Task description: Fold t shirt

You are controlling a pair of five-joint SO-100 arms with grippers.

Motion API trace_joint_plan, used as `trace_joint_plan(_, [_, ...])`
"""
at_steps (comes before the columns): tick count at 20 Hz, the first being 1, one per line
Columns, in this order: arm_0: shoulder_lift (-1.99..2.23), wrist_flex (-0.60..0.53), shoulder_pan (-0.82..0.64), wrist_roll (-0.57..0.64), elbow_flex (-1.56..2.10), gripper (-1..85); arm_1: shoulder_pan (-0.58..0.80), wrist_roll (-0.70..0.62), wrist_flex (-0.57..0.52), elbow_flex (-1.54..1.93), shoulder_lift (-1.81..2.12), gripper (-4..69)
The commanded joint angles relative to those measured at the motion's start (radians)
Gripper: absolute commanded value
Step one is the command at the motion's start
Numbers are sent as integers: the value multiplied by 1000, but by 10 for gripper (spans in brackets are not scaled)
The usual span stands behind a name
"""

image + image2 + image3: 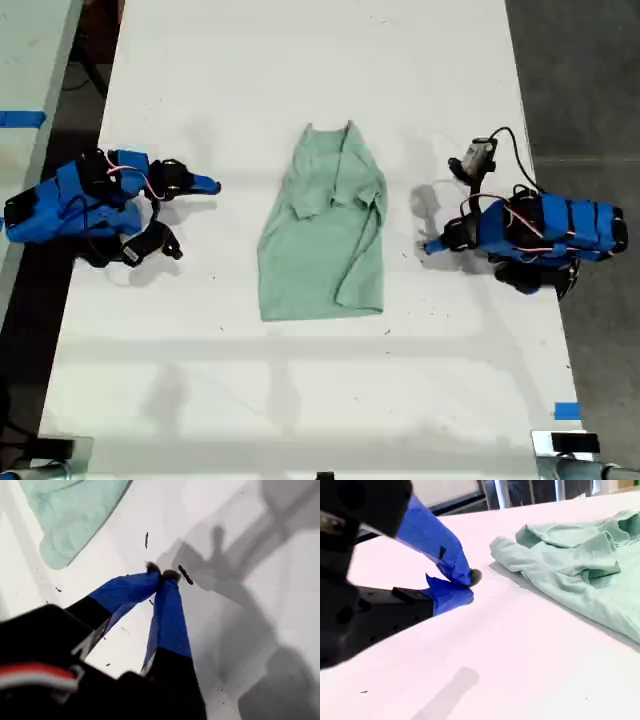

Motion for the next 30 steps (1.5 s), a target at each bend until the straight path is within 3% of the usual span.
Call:
trace_joint_plan(1, [-49,-12,-26,-89,21,-2,3,-11,-31,57,9,16])
trace_joint_plan(4, [-153,-12,18,-225,-78,-3,8,-14,-31,57,9,16])
trace_joint_plan(7, [-678,-44,110,-351,-353,-3,9,-15,-31,58,9,16])
trace_joint_plan(12, [-1519,-118,319,-403,-897,1,9,-17,-31,58,9,16])
trace_joint_plan(13, [-1629,-123,360,-397,-999,26,9,-18,-31,58,9,16])
trace_joint_plan(14, [-1718,-109,403,-403,-1094,161,6,-20,-31,58,9,16])
trace_joint_plan(16, [-1829,-77,477,-376,-1238,208,2,-20,-31,58,9,18])
trace_joint_plan(22, [-1870,-63,623,-523,-1305,209,0,-21,-31,58,9,19])
trace_joint_plan(25, [-1917,-28,617,-594,-1298,209,0,-18,-31,58,9,19])
trace_joint_plan(30, [-2155,-54,598,-584,-1431,210,0,-18,-31,58,9,19])
